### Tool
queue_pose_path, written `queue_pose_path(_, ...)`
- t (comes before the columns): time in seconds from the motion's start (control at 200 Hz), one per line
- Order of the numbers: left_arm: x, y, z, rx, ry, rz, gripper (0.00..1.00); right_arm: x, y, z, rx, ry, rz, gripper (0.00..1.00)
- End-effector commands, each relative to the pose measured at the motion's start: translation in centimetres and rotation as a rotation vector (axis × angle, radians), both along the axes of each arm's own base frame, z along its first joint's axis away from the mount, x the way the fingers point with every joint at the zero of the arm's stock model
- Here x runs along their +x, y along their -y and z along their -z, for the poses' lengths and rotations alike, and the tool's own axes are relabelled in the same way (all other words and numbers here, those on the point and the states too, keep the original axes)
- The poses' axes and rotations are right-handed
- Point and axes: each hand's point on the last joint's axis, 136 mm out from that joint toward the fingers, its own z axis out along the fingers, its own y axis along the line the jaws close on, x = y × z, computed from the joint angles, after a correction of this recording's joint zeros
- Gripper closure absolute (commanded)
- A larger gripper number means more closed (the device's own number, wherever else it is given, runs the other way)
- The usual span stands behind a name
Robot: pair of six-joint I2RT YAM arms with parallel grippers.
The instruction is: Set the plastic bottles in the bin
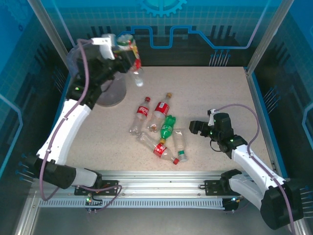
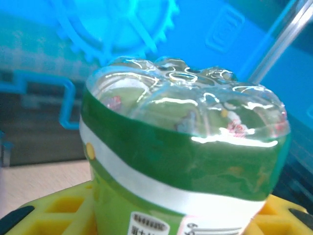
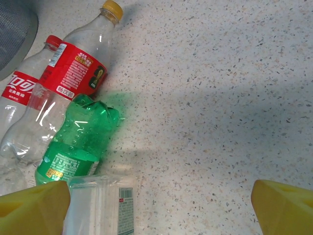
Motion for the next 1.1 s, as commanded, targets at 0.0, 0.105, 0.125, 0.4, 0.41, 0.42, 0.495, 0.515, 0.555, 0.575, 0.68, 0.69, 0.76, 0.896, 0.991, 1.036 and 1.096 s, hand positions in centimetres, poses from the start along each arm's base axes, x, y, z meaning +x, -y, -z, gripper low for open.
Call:
queue_pose_path(0.0,-0.2,-5.4,-2.1,0.067,0.044,-0.135,0.61,0.0,0.3,-0.3,0.016,-0.001,0.017,0.04)
queue_pose_path(0.105,0.8,-11.2,-3.1,0.055,0.07,-0.299,0.65,-0.1,0.1,-0.1,0.024,-0.014,0.012,0.04)
queue_pose_path(0.125,1.0,-12.4,-3.3,0.051,0.073,-0.328,0.65,-0.1,0.0,-0.1,0.027,-0.014,0.01,0.04)
queue_pose_path(0.4,5.9,-21.7,-1.7,0.058,-0.024,-0.496,0.63,0.1,-0.3,-1.2,0.037,-0.006,0.0,0.05)
queue_pose_path(0.41,6.2,-21.9,-1.6,0.06,-0.031,-0.497,0.63,0.1,-0.3,-1.3,0.036,-0.004,0.0,0.05)
queue_pose_path(0.42,6.4,-22.1,-1.5,0.064,-0.035,-0.499,0.63,0.1,-0.3,-1.4,0.036,-0.004,0.0,0.05)
queue_pose_path(0.495,8.2,-23.1,0.0,0.087,-0.098,-0.501,0.63,0.1,-0.1,-1.8,0.028,0.005,0.01,0.05)
queue_pose_path(0.515,8.7,-23.3,0.5,0.094,-0.114,-0.499,0.62,0.0,0.0,-1.9,0.022,0.008,0.014,0.05)
queue_pose_path(0.555,9.8,-23.5,1.6,0.107,-0.155,-0.489,0.62,-0.2,0.2,-1.9,0.005,0.009,0.019,0.05)
queue_pose_path(0.575,10.3,-23.5,2.1,0.113,-0.173,-0.481,0.61,-0.2,0.2,-2.0,-0.005,0.011,0.02,0.05)
queue_pose_path(0.68,12.5,-22.6,4.6,0.134,-0.26,-0.384,0.6,-0.8,0.7,-2.1,-0.071,0.009,0.028,0.05)
queue_pose_path(0.69,12.7,-22.5,4.9,0.133,-0.269,-0.376,0.6,-0.8,0.8,-2.2,-0.077,0.011,0.03,0.05)
queue_pose_path(0.76,13.8,-21.7,6.3,0.133,-0.301,-0.329,0.6,-1.1,1.1,-2.2,-0.12,0.011,0.033,0.05)
queue_pose_path(0.896,15.3,-20.3,9.0,0.185,-0.34,-0.292,0.6,-1.5,1.1,-2.3,-0.204,0.014,0.028,0.05)
queue_pose_path(0.991,16.2,-19.2,11.1,0.193,-0.379,-0.245,0.6,-1.8,0.8,-2.2,-0.234,0.014,0.013,0.05)
queue_pose_path(1.036,16.4,-18.8,12.2,0.199,-0.406,-0.229,0.6,-1.9,0.8,-2.1,-0.242,0.012,0.012,0.05)
queue_pose_path(1.096,16.7,-18.4,13.8,0.218,-0.447,-0.208,0.6,-1.9,0.8,-1.9,-0.247,0.008,0.012,0.05)
